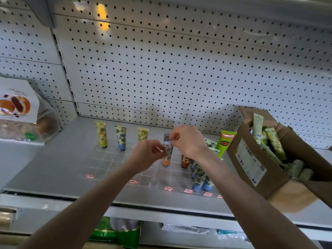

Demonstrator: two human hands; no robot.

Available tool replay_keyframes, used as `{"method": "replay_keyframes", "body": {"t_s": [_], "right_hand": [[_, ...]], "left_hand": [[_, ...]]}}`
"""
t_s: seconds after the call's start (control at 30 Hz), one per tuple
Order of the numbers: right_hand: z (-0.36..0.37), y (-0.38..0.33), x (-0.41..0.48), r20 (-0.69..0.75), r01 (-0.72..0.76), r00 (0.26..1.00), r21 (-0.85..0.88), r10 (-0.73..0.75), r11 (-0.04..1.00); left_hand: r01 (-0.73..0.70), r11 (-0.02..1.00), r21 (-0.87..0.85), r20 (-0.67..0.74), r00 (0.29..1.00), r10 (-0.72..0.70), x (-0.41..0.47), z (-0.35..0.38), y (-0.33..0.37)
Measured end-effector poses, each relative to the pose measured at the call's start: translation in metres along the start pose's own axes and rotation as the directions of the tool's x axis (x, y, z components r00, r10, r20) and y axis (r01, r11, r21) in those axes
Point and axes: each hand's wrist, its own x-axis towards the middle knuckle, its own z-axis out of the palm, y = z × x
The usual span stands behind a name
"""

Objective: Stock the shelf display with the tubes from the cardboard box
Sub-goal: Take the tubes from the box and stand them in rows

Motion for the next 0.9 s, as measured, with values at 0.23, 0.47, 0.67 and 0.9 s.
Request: {"method": "replay_keyframes", "body": {"t_s": [0.23, 0.47, 0.67, 0.9], "right_hand": [[-0.003, 0.0, -0.002, -0.006, 0.011, 1.0, 0.017, -0.011, 1.0], [-0.017, 0.004, -0.007, -0.055, 0.022, 0.998, 0.059, -0.019, 0.998], [-0.045, 0.024, -0.016, -0.188, 0.017, 0.982, 0.189, 0.019, 0.982], [-0.091, 0.059, -0.037, -0.337, -0.013, 0.935, 0.27, 0.107, 0.963]], "left_hand": [[-0.009, 1.0, 0.021, -0.024, 1.0, 0.01, -0.002, -0.004, 0.002], [-0.021, 0.999, 0.034, -0.084, 0.996, 0.024, -0.005, -0.016, 0.012], [-0.026, 0.999, -0.033, -0.168, 0.986, 0.02, 0.002, -0.034, 0.034], [-0.181, 0.952, -0.249, -0.165, 0.976, 0.142, 0.015, -0.006, 0.085]]}}
